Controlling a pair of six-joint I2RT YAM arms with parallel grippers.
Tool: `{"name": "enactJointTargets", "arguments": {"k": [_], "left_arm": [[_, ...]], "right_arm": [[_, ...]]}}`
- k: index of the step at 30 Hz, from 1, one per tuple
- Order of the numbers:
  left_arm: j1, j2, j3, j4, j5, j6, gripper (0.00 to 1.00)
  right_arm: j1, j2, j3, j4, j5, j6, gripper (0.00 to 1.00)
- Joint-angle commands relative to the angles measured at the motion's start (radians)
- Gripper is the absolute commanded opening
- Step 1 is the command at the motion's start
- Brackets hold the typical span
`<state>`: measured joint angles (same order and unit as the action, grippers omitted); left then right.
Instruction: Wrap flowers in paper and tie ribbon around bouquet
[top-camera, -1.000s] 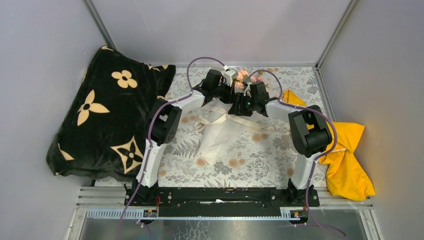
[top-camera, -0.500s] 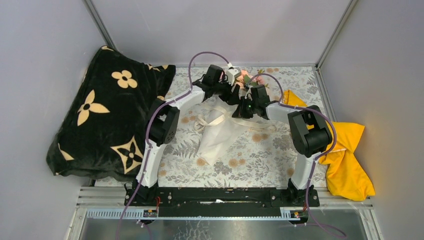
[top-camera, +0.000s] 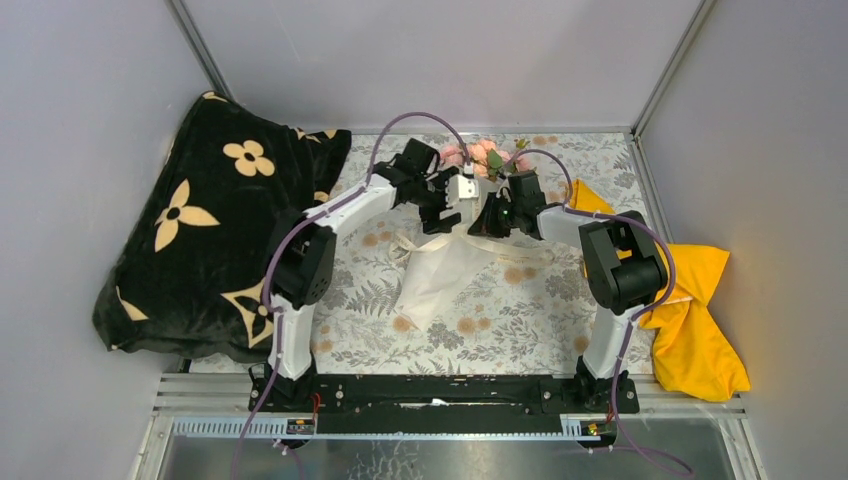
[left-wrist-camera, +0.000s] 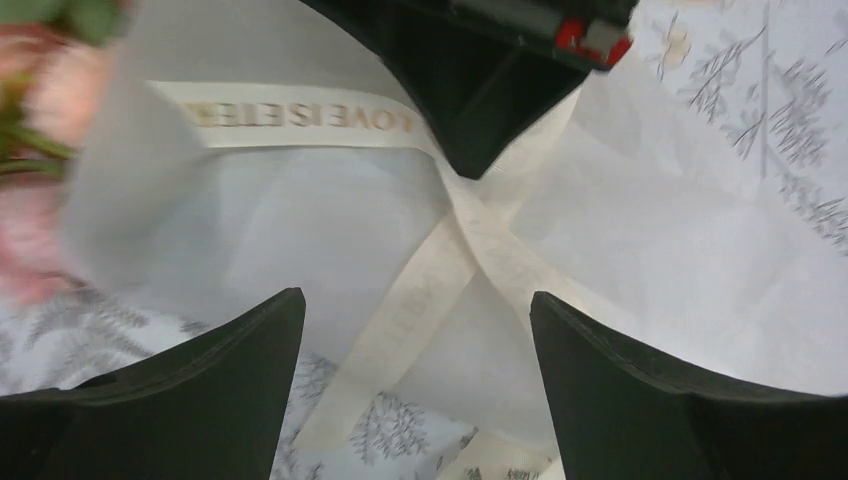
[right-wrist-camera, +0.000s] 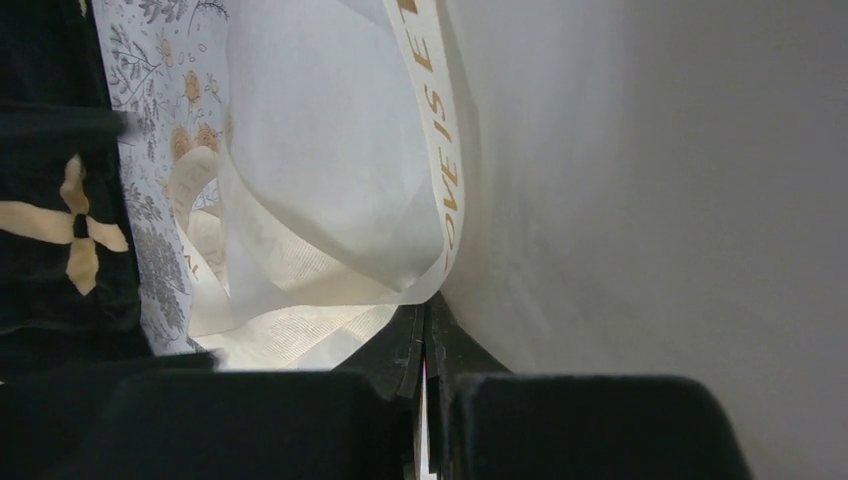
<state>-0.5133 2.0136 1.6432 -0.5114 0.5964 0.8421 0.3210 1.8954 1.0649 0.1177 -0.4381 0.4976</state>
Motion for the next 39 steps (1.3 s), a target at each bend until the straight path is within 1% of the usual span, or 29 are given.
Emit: {"name": "enactJointTargets", "arguments": {"k": [1, 4, 6, 7, 10, 14, 20, 25, 29, 30, 31, 33, 35, 38, 39], "left_arm": [[-0.027, 0.106, 0.014, -0.03, -0.078, 0.141, 0.9], [-0.025, 0.156, 0.068, -0.015, -0.111, 0.105, 0.88], [-0.026, 0.171, 0.075, -0.011, -0.104, 0.103, 0.83], [-0.027, 0.174, 0.075, -0.01, -0.095, 0.102, 0.79], [-0.031, 0.175, 0.066, -0.01, -0.075, 0.094, 0.56], [-0.033, 0.134, 0.017, -0.01, -0.029, 0.105, 0.3], [-0.042, 0.107, -0.023, -0.01, -0.027, 0.113, 0.0], [-0.049, 0.088, -0.045, -0.001, -0.034, 0.092, 0.0], [-0.062, 0.063, -0.074, 0.034, -0.057, 0.063, 0.0], [-0.067, 0.058, -0.078, 0.04, -0.059, 0.061, 0.0], [-0.07, 0.054, -0.082, 0.044, -0.063, 0.06, 0.0], [-0.08, 0.051, -0.088, 0.047, -0.072, 0.061, 0.0], [-0.092, 0.051, -0.089, 0.05, -0.086, 0.062, 0.0], [-0.102, 0.05, -0.093, 0.049, -0.099, 0.062, 0.0], [-0.104, 0.046, -0.096, 0.049, -0.101, 0.063, 0.0]], "right_arm": [[-0.004, -0.068, 0.024, 0.013, -0.012, 0.021, 0.01], [-0.007, -0.073, 0.024, 0.006, -0.008, 0.021, 0.02], [-0.008, -0.075, 0.026, 0.004, -0.009, 0.02, 0.03], [-0.009, -0.076, 0.027, 0.002, -0.009, 0.02, 0.03], [-0.011, -0.078, 0.029, -0.001, -0.009, 0.019, 0.03], [-0.012, -0.083, 0.046, -0.017, -0.012, 0.007, 0.04], [-0.013, -0.077, 0.095, -0.042, -0.041, -0.011, 0.08], [-0.013, -0.104, 0.095, -0.042, -0.05, -0.021, 0.13], [-0.012, -0.127, 0.075, -0.036, -0.066, -0.021, 0.2], [-0.013, -0.129, 0.071, -0.027, -0.068, -0.017, 0.23], [-0.013, -0.129, 0.07, -0.017, -0.07, -0.01, 0.29], [-0.013, -0.108, 0.088, -0.015, -0.068, 0.001, 0.43], [-0.013, -0.073, 0.12, -0.024, -0.059, 0.013, 0.5], [-0.013, -0.019, 0.159, -0.04, -0.042, 0.021, 0.52], [-0.013, -0.006, 0.167, -0.044, -0.037, 0.02, 0.5]]}}
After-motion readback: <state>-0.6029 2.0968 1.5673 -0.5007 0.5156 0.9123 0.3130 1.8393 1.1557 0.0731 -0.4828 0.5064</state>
